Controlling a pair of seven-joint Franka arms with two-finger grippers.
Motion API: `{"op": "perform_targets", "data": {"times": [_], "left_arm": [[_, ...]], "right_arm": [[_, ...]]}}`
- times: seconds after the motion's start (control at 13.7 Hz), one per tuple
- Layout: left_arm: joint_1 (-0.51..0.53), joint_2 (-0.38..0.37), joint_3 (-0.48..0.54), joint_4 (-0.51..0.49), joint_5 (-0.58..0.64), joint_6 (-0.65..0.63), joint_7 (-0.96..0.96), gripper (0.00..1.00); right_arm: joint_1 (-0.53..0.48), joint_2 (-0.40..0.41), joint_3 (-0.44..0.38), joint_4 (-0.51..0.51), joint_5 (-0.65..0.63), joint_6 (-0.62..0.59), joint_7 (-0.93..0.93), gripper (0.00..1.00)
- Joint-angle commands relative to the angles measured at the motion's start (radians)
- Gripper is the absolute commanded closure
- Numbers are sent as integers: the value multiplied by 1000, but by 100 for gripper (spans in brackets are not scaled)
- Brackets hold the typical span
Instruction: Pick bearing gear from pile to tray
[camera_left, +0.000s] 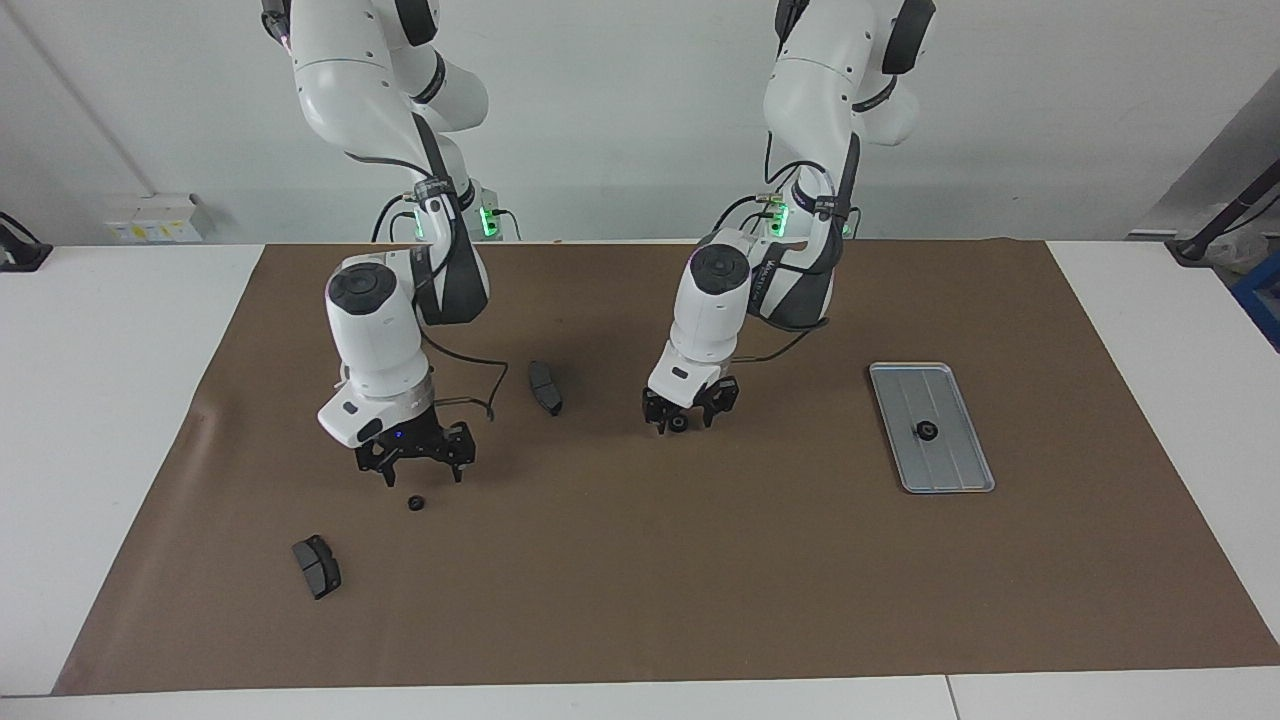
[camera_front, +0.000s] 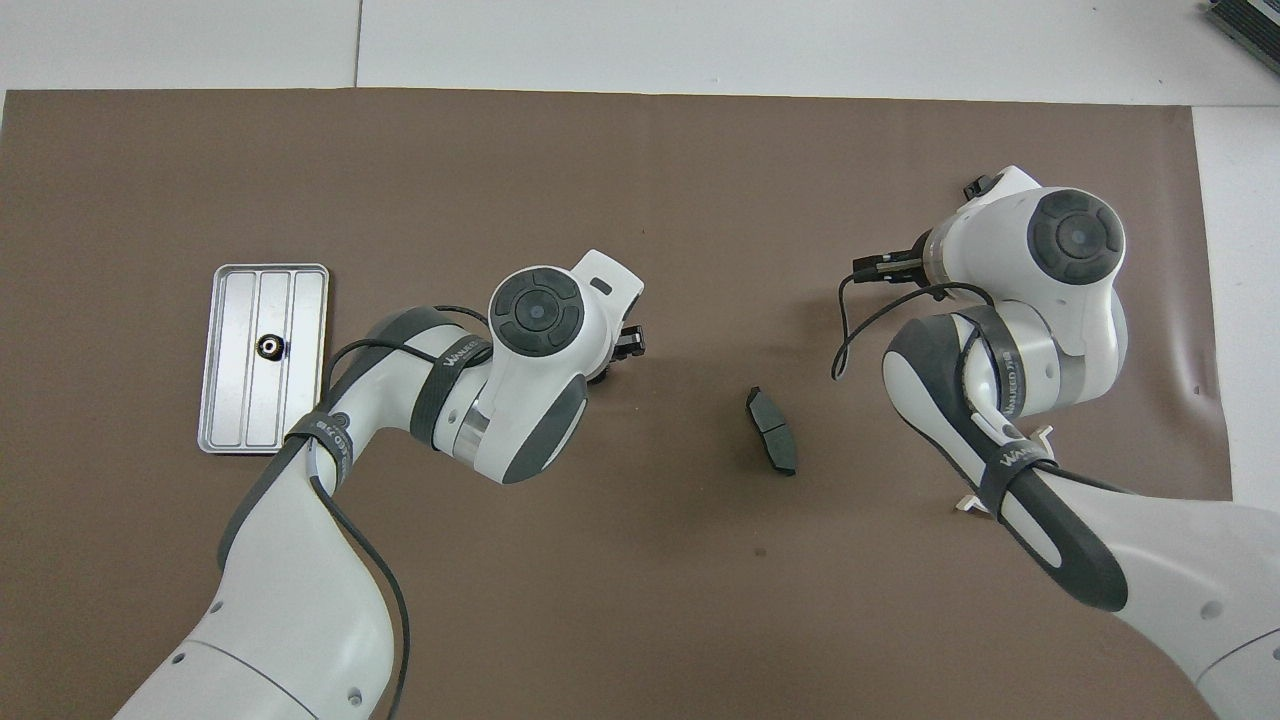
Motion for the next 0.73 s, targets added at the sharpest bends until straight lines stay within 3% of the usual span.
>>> {"op": "perform_targets", "data": {"times": [0.0,0.22,0.36,0.65], "left_arm": [[-18,-3,14,-27,22,54,-15,25],[-19,-4,14,-48,24,86,-12,30],[-21,-4,14,-50,24,86,-9,32],[-22,-6,14,-54,24,82,-7,50]], "right_arm": [[-33,40,16,-9,-6,70,-31,0],[-36,54,16,-7,-3,83,-46,1],[-38,63,14,-9,-1,84,-46,10],[-52,83,14,-6,8,139,-36,15]]}}
